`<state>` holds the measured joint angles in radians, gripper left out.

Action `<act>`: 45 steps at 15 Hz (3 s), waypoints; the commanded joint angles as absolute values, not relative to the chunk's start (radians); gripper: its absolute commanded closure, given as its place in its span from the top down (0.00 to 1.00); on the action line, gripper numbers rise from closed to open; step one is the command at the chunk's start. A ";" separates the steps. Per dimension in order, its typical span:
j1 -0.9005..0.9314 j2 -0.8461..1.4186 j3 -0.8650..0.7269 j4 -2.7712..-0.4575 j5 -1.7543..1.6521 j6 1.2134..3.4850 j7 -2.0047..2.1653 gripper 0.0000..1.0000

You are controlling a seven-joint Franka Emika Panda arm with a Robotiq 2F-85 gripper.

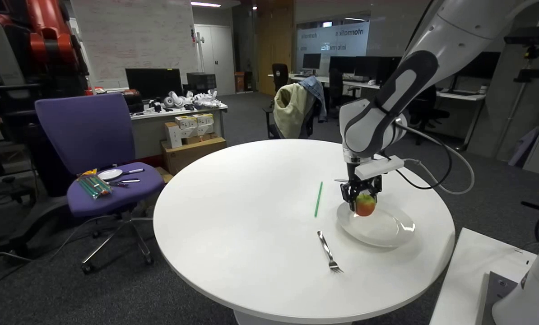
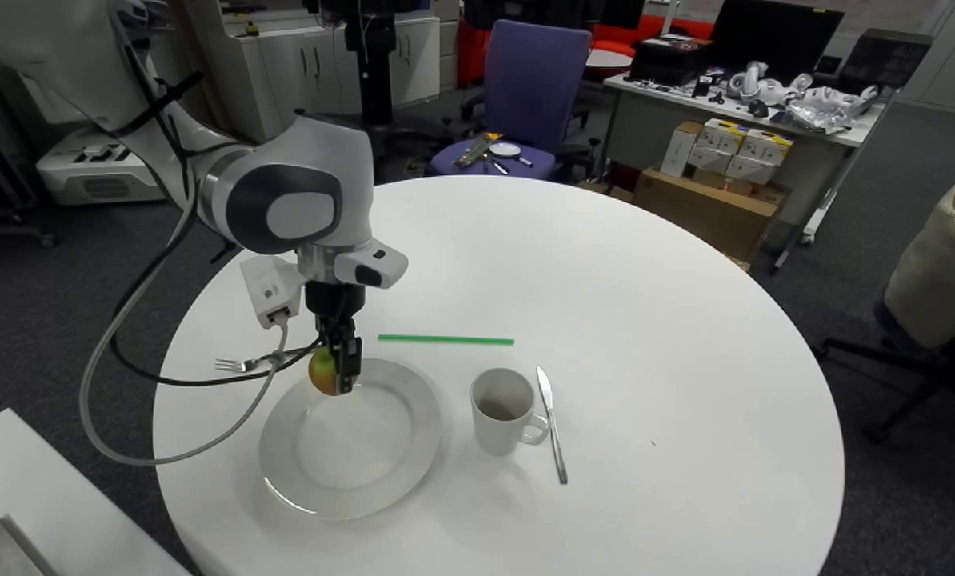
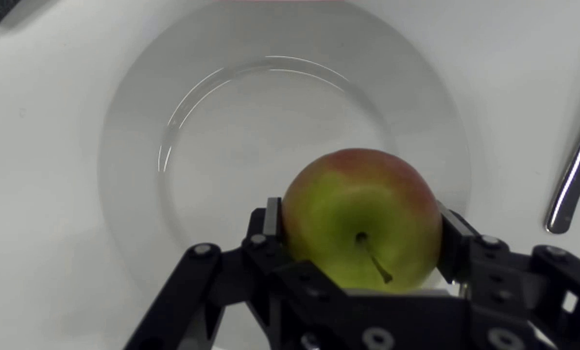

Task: Put the objects on the table on the plate

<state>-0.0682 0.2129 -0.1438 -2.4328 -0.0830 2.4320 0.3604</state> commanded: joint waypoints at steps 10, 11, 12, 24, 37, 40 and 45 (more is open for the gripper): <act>-0.062 0.282 -0.186 -2.388 -0.102 2.413 0.387 0.49; -0.063 0.283 -0.190 -2.390 -0.101 2.414 0.388 0.49; -0.065 0.286 -0.194 -2.392 -0.101 2.414 0.387 0.49; -0.059 0.337 -0.217 -2.388 -0.098 2.416 0.393 0.49; -0.057 0.374 -0.233 -2.365 -0.097 2.419 0.403 0.49; -0.057 0.370 -0.234 -2.367 -0.097 2.420 0.405 0.49; -0.057 0.367 -0.236 -2.364 -0.097 2.421 0.404 0.49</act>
<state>-0.0671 0.3759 -0.2198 -2.3741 -0.0830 2.4307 0.3802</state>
